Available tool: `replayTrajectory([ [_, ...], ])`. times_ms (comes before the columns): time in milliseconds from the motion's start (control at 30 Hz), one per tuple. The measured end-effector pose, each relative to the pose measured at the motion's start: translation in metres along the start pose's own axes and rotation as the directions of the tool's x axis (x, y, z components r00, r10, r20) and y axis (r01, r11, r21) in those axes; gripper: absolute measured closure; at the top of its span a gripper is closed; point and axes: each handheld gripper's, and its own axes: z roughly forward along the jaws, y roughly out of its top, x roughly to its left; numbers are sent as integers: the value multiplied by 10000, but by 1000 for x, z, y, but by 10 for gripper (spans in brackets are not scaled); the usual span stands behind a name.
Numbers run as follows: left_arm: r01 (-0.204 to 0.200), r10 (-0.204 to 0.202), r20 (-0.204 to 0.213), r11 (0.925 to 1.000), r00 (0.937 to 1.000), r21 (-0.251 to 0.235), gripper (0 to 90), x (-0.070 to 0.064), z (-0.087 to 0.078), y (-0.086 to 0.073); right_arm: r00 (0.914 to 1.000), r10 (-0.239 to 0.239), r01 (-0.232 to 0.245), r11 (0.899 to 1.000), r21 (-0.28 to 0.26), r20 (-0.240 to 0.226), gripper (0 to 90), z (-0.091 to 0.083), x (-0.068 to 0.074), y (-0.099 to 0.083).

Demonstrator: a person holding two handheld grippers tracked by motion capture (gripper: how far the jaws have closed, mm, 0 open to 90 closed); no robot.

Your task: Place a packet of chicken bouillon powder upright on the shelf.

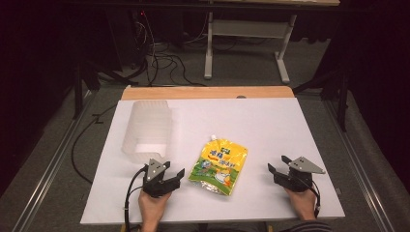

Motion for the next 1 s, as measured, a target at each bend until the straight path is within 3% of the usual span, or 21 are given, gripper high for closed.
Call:
replayTrajectory([
  [267, 3, -4, 6, 10000, 10000, 17, 359, 1, 0, 0, 10000, 8, -8, 10000, -43, -66, 369, 0, 0, 0],
  [333, -7, 7, -157, 10000, 9999, 6, 364, -1, 0, 0, 10000, 24, -24, 10000, -66, -28, 368, -1, 0, 0],
  [633, -269, 256, -253, 9983, 9994, -519, 377, -3, -5, -2, 10000, 85, -85, 10000, -28, 10, 371, 0, 0, 0],
  [767, -312, 320, 103, 9972, 9994, -672, 372, -4, -6, -3, 10000, -2, 2, 10000, -9, 26, 370, 0, 0, 0],
  [1000, -296, 317, 330, 9978, 9990, -599, 374, -6, -7, -2, 9999, 100, -100, 9999, -36, 52, 368, 0, 1, 0],
])
